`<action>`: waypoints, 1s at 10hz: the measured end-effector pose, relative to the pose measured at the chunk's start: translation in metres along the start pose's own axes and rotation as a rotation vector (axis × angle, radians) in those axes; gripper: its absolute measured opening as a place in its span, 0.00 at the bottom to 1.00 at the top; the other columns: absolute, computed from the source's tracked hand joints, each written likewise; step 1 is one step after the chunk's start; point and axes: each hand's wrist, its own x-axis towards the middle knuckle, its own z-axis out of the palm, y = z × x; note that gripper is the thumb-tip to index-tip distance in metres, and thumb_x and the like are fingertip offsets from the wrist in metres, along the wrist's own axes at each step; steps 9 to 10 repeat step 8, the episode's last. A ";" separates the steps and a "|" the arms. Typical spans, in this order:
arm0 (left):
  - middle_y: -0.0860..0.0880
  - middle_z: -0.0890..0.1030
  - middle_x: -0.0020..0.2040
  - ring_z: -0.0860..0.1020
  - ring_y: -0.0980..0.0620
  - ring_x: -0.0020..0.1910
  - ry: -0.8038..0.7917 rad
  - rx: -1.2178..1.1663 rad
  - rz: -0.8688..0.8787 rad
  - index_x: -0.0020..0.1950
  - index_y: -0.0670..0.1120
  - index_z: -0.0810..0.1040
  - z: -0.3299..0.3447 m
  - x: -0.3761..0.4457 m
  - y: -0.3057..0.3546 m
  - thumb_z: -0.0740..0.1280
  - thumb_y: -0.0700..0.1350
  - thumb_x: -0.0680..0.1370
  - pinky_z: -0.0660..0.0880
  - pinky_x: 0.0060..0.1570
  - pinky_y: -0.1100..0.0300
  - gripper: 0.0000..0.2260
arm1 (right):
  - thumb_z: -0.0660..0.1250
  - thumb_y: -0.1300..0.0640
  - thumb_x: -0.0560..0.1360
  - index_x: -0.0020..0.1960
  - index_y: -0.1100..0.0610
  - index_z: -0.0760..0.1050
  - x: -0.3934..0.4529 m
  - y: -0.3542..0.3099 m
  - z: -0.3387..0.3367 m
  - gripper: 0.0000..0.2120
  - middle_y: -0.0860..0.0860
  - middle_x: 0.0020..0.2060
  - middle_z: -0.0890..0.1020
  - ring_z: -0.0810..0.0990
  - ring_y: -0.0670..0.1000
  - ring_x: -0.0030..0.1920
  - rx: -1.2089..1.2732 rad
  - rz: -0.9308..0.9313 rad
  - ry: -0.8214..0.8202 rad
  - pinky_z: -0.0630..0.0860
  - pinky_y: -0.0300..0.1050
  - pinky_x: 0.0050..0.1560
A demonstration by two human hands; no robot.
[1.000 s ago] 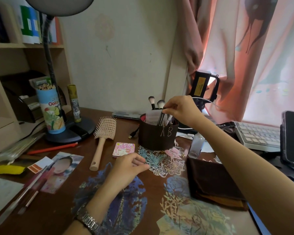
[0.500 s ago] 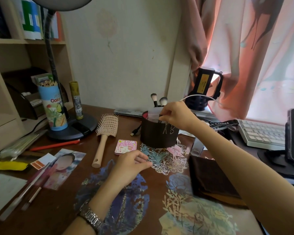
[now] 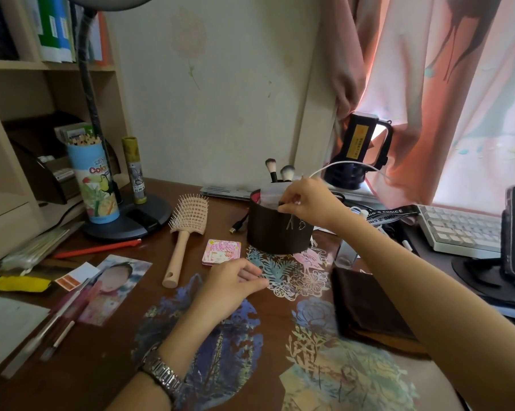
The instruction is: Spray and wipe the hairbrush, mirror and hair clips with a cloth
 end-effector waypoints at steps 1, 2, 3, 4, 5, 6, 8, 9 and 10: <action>0.54 0.82 0.45 0.80 0.58 0.45 -0.004 0.005 0.003 0.52 0.47 0.81 0.000 0.000 0.000 0.73 0.50 0.73 0.75 0.44 0.68 0.11 | 0.72 0.57 0.72 0.48 0.61 0.82 0.000 0.001 0.000 0.08 0.54 0.43 0.83 0.77 0.47 0.38 -0.002 -0.003 -0.012 0.65 0.26 0.36; 0.53 0.82 0.46 0.79 0.58 0.45 -0.006 0.009 -0.003 0.52 0.48 0.81 0.000 0.000 0.001 0.73 0.50 0.73 0.73 0.41 0.70 0.11 | 0.72 0.56 0.72 0.49 0.61 0.81 0.000 0.001 0.000 0.09 0.54 0.43 0.83 0.78 0.48 0.40 -0.013 -0.001 -0.028 0.68 0.29 0.38; 0.54 0.82 0.45 0.79 0.58 0.45 -0.007 0.015 -0.007 0.51 0.48 0.81 0.001 0.000 0.000 0.73 0.50 0.73 0.74 0.43 0.68 0.10 | 0.71 0.55 0.73 0.50 0.61 0.80 0.000 0.001 0.000 0.10 0.54 0.45 0.82 0.78 0.49 0.41 -0.021 -0.002 -0.038 0.72 0.36 0.42; 0.54 0.81 0.45 0.80 0.57 0.45 -0.015 0.002 -0.020 0.51 0.48 0.81 0.001 0.001 0.000 0.73 0.50 0.72 0.75 0.44 0.67 0.10 | 0.71 0.56 0.73 0.51 0.62 0.80 -0.001 -0.002 0.000 0.11 0.55 0.46 0.82 0.78 0.50 0.43 -0.032 -0.002 -0.054 0.74 0.39 0.44; 0.54 0.81 0.45 0.79 0.58 0.44 -0.018 -0.014 -0.013 0.51 0.48 0.81 0.002 0.001 0.000 0.73 0.49 0.73 0.73 0.42 0.69 0.10 | 0.70 0.56 0.74 0.51 0.62 0.80 -0.001 -0.002 -0.001 0.11 0.56 0.46 0.82 0.78 0.51 0.44 -0.048 0.000 -0.060 0.74 0.41 0.45; 0.53 0.81 0.45 0.80 0.57 0.45 -0.031 -0.023 -0.021 0.51 0.48 0.81 0.001 0.000 0.001 0.73 0.49 0.73 0.75 0.45 0.66 0.10 | 0.69 0.57 0.74 0.51 0.63 0.79 0.001 -0.005 -0.001 0.10 0.57 0.47 0.81 0.76 0.51 0.43 -0.089 0.017 -0.112 0.71 0.40 0.43; 0.52 0.82 0.45 0.80 0.57 0.45 -0.035 -0.033 -0.041 0.51 0.47 0.81 -0.001 -0.001 0.003 0.73 0.49 0.73 0.76 0.45 0.66 0.10 | 0.71 0.49 0.73 0.58 0.59 0.76 0.004 -0.001 -0.008 0.19 0.51 0.49 0.78 0.77 0.50 0.47 -0.028 0.071 -0.110 0.74 0.41 0.47; 0.52 0.82 0.45 0.80 0.57 0.45 -0.035 -0.033 -0.041 0.51 0.47 0.81 -0.001 -0.001 0.003 0.73 0.49 0.73 0.76 0.45 0.66 0.10 | 0.71 0.49 0.73 0.58 0.59 0.76 0.004 -0.001 -0.008 0.19 0.51 0.49 0.78 0.77 0.50 0.47 -0.028 0.071 -0.110 0.74 0.41 0.47; 0.52 0.82 0.45 0.80 0.57 0.45 -0.035 -0.033 -0.041 0.51 0.47 0.81 -0.001 -0.001 0.003 0.73 0.49 0.73 0.76 0.45 0.66 0.10 | 0.71 0.49 0.73 0.58 0.59 0.76 0.004 -0.001 -0.008 0.19 0.51 0.49 0.78 0.77 0.50 0.47 -0.028 0.071 -0.110 0.74 0.41 0.47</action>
